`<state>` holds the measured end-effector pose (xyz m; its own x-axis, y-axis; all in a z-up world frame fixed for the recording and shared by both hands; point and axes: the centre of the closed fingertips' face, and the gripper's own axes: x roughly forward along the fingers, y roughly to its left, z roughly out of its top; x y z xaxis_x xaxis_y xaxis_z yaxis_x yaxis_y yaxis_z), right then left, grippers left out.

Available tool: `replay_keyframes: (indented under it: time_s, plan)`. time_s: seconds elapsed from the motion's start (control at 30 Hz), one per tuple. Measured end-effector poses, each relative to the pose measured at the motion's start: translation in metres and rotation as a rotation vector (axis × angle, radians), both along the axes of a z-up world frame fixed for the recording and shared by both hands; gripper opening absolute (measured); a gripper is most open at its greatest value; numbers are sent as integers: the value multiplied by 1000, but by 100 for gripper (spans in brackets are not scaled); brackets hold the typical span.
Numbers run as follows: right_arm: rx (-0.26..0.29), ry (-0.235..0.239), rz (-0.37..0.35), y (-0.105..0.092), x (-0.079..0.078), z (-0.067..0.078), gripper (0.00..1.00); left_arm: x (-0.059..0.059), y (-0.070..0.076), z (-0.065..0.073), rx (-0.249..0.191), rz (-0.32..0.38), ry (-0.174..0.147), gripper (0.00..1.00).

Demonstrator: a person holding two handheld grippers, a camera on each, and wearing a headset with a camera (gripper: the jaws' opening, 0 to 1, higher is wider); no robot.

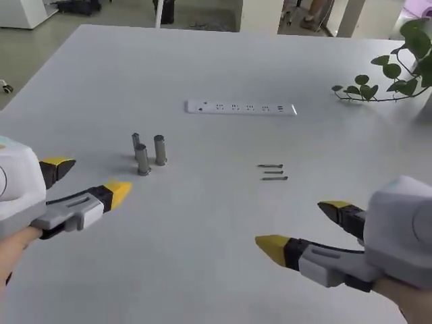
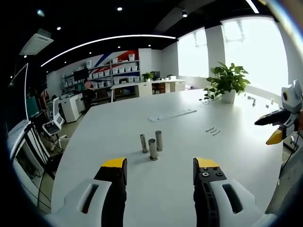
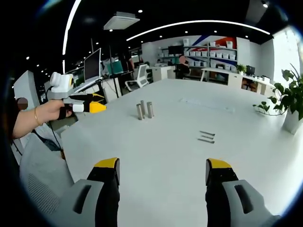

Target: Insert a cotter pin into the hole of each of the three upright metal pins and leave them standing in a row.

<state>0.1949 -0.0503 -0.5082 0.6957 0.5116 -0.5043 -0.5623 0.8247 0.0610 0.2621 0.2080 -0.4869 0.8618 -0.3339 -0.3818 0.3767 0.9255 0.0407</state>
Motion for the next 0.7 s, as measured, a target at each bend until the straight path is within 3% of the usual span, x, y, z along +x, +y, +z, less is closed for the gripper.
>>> replay_keyframes:
  time_s: [0.23, 0.37, 0.53, 0.57, 0.63, 0.7]
  plan:
    - [15, 7, -5, 8, 7, -1, 70, 27, 4, -4, -28, 9, -5, 49]
    - [20, 15, -7, 10, 10, -3, 69, 47, 8, -5, -43, 12, -25, 48]
    - [21, 5, -20, 10, 15, -3, 67, 67, 15, -14, -31, 20, -19, 46]
    - [23, 9, -25, 9, 15, -3, 66, 70, 18, -15, -36, 31, -13, 44]
    - [33, 12, -32, 9, 16, -3, 66, 78, 21, -19, -97, 40, 8, 42]
    - [36, 12, -39, 7, 18, -3, 66, 86, 27, -22, -101, 45, 3, 41]
